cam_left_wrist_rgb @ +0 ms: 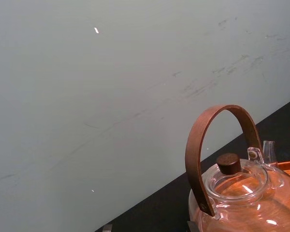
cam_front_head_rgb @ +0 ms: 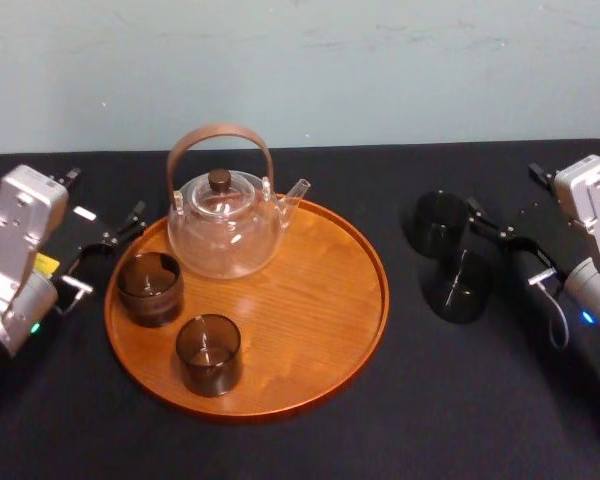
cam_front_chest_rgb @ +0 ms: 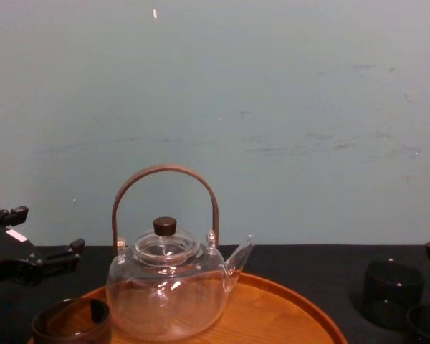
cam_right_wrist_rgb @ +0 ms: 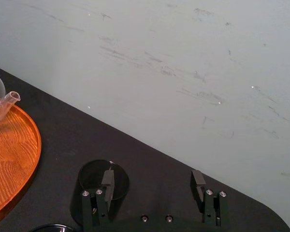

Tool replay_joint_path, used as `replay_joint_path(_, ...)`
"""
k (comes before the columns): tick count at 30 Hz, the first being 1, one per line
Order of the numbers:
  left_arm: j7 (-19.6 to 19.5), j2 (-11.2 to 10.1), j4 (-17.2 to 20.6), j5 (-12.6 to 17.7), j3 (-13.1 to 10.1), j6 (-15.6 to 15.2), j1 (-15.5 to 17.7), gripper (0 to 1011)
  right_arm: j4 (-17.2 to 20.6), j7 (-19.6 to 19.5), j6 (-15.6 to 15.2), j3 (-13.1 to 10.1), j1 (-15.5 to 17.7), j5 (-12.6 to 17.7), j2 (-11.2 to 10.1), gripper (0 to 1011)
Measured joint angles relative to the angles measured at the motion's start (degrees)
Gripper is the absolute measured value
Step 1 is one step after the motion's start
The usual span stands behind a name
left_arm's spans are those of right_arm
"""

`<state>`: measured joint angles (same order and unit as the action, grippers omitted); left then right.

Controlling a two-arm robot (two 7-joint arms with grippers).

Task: Pick up the glass from the table and place it on the tray.

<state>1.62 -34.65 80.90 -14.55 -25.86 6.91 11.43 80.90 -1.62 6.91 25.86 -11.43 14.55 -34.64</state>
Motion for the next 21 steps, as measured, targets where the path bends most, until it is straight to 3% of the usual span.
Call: replay_joint_path(21, 0.0, 0.0, 0.0, 0.0, 0.0, 0.0, 0.0, 1002, 0.0, 0.0, 0.0, 0.0, 0.0, 0.0, 0.0, 1007)
